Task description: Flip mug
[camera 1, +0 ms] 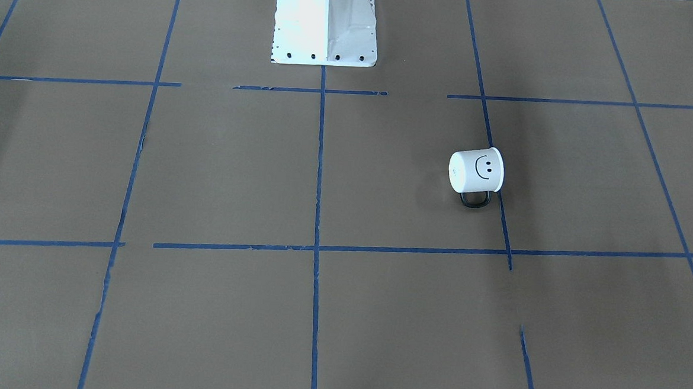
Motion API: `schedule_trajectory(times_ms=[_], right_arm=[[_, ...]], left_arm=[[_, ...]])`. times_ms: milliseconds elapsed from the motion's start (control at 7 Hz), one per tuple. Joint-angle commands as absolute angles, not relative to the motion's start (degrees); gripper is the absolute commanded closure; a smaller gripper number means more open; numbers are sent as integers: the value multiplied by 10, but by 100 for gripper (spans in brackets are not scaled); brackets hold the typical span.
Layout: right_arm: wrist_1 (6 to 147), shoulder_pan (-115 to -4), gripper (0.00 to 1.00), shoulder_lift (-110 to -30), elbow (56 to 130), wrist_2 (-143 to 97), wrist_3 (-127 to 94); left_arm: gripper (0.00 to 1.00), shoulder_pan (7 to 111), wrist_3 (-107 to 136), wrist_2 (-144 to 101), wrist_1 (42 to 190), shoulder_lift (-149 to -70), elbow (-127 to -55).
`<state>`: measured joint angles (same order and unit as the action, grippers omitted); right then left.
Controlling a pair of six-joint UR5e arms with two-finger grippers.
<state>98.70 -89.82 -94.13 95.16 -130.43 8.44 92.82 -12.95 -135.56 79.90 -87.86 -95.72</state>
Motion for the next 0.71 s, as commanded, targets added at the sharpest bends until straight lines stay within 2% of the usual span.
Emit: schedule_trajectory(times_ms=[0, 571], right_arm=[[987, -898, 0, -941, 952, -1304, 84], [987, -898, 0, -941, 952, -1304, 84]], left_arm=[[0, 926, -127, -1359, 803, -882, -960], [0, 922, -125, -1461, 847, -882, -954]])
